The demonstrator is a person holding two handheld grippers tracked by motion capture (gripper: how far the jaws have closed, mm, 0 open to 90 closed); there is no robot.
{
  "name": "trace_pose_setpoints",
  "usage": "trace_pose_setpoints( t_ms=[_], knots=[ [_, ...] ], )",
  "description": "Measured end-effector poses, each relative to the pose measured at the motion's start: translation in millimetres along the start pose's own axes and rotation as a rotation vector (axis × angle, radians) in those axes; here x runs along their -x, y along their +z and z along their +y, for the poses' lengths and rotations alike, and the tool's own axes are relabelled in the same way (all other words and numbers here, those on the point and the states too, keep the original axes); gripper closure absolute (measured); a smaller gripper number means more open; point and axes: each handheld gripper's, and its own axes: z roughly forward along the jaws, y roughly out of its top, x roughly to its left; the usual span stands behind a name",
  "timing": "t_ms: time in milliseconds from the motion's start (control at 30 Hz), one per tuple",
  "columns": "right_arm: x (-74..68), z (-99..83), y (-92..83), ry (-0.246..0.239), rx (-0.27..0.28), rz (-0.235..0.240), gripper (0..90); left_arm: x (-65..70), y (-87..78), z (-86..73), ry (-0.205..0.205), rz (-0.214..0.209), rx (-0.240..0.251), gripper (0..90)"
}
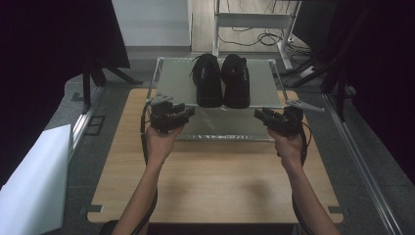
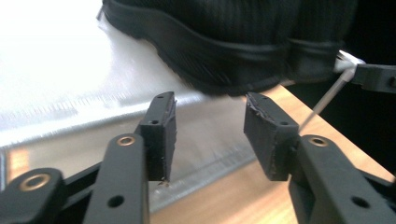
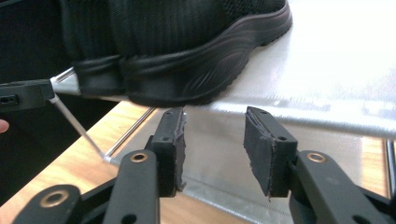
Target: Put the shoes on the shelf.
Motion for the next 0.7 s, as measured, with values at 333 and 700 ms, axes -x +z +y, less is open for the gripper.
trace_pose_setpoints(
  t_ms=[333,700],
  knots=[
    [-7.6,-22.6,-14.8,-0.080,-0.055,0.052,44.4,5.8,-8.1,-31.1,0.003,-0.017,-0.055,33.0],
    [-5.2,-47.0,-33.3,-0.102,-0.086,0.078,21.8,16.1,-25.6,-67.1,0.090,0.055,-0.143,13.8]
  ],
)
